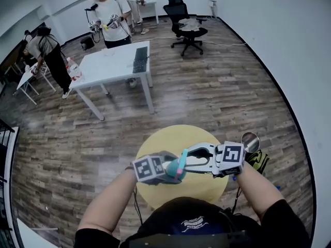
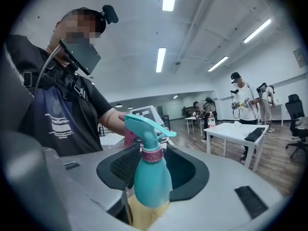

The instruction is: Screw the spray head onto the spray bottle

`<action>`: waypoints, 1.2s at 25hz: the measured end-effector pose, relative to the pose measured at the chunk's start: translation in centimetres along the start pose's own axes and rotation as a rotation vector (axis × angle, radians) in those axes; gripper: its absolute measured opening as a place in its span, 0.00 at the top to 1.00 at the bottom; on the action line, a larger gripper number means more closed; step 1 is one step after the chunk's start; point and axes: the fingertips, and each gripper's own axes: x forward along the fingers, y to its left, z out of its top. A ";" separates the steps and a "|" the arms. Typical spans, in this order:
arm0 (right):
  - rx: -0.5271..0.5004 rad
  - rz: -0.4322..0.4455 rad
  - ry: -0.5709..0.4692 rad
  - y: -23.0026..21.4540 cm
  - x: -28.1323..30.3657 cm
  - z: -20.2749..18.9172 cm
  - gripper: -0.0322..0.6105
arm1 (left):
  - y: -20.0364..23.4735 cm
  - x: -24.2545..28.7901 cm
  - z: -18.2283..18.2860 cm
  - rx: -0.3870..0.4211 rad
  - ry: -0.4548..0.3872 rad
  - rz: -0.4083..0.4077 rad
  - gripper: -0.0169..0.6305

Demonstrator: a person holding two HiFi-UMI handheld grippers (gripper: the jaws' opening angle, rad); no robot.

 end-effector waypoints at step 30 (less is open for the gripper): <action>0.682 -0.375 -0.875 -7.6 -9.6 4.9 0.71 | 4.7 -10.4 9.3 0.130 -0.187 0.945 0.29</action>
